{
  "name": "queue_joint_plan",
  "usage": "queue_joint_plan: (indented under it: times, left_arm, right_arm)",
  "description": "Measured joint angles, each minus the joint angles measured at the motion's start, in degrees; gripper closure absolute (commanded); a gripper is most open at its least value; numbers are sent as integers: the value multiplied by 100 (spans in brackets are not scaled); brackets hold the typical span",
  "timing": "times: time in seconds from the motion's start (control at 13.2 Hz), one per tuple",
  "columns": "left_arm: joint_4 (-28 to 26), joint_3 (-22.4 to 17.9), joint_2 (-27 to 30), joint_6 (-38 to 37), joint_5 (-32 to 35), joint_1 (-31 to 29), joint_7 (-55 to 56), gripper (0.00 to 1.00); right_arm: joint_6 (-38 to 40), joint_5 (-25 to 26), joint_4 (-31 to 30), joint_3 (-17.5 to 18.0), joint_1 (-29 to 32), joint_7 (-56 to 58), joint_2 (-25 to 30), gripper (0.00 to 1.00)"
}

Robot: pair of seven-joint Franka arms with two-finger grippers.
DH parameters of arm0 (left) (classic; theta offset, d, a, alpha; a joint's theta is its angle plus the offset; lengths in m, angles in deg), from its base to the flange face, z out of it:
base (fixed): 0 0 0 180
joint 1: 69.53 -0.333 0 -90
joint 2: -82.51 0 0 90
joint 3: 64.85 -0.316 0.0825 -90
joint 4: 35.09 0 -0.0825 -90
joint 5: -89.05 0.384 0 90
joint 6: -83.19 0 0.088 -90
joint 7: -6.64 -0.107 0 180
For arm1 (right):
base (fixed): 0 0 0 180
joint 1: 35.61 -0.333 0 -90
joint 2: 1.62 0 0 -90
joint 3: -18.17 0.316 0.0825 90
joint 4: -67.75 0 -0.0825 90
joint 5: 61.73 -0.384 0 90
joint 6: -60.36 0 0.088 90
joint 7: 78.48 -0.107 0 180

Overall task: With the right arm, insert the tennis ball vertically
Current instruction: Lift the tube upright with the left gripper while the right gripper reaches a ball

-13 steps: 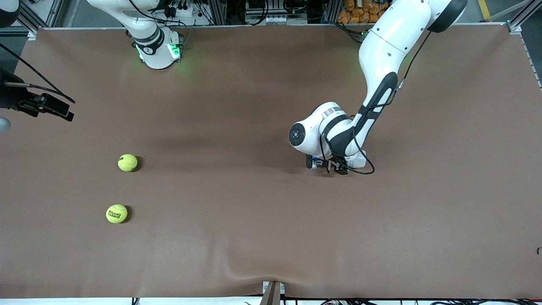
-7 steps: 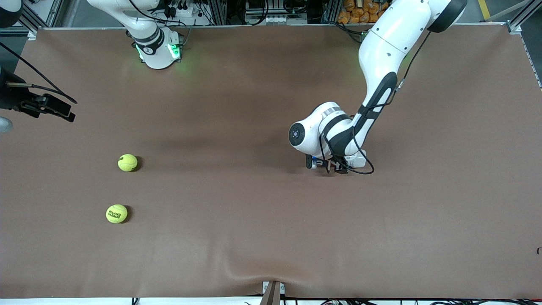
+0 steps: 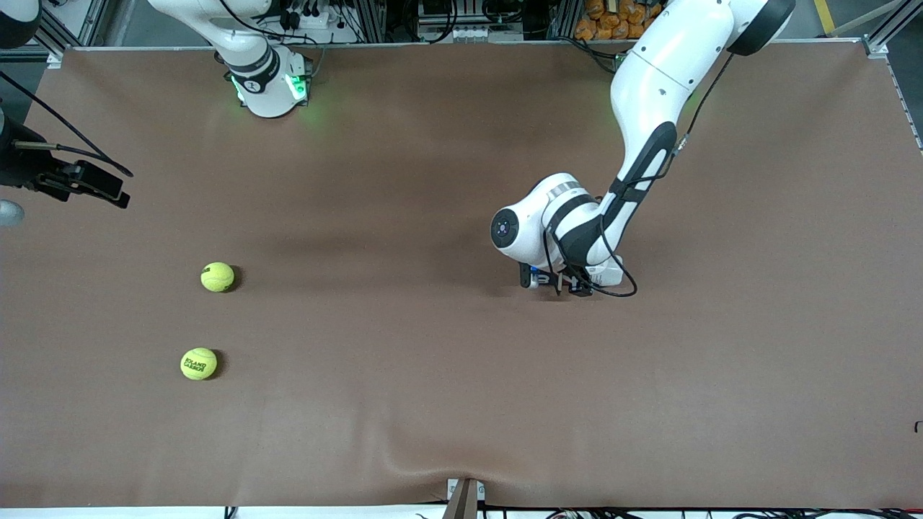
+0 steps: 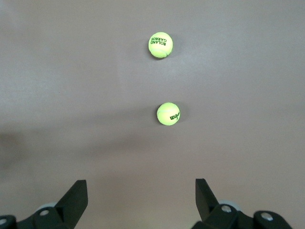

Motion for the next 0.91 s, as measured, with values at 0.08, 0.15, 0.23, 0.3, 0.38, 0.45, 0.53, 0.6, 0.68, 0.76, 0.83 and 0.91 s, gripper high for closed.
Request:
queue_joint_plan:
  times: [0.08, 0.15, 0.23, 0.3, 0.38, 0.45, 0.53, 0.6, 0.68, 0.76, 0.83, 0.91]
  left_arm:
    - [7, 0, 0, 0, 0, 0, 0, 21]
    - [11, 1, 0, 0, 0, 1, 0, 21]
    - [14, 2, 0, 0, 0, 3, 0, 21]
    - [24, 5, 0, 0, 0, 4, 0, 21]
    - [52, 13, 0, 2, 0, 5, 0, 20]
    - [108, 40, 2, 4, -1, 3, 0, 20]
    - [182, 93, 5, 6, -29, 3, 0, 20]
    - [279, 159, 12, 6, -105, 6, 0, 20]
    - [400, 224, 30, 7, -236, 12, 0, 20]
    - [534, 288, 51, 10, -391, 15, 0, 20]
    - [693, 368, 68, 16, -551, 15, 0, 20]
    - [872, 456, 78, 32, -702, 17, 0, 20]
  right_arm:
    - [0, 1, -1, 0, 0, -1, -13, 0]
    - [-1, 1, -1, 0, 0, -2, -25, 0]
    - [-1, 2, -2, 0, 0, -2, -35, 0]
    - [-1, 2, -2, 0, 0, -3, -44, 0]
    - [-5, 3, -2, -1, 0, -3, -50, 0]
    - [-31, 4, -3, -1, 0, -3, -52, 0]
    - [-78, 4, -3, -1, 0, -3, -54, 0]
    - [-101, 5, -4, -1, 0, -3, -61, 0]
    - [-112, 5, -5, -1, 0, -3, -77, 0]
    - [-131, 5, -5, -1, 0, -3, -98, 0]
    - [-168, 5, -7, -1, 1, -3, -121, 0]
    - [-201, 7, -23, -6, 2, -7, -143, 0]
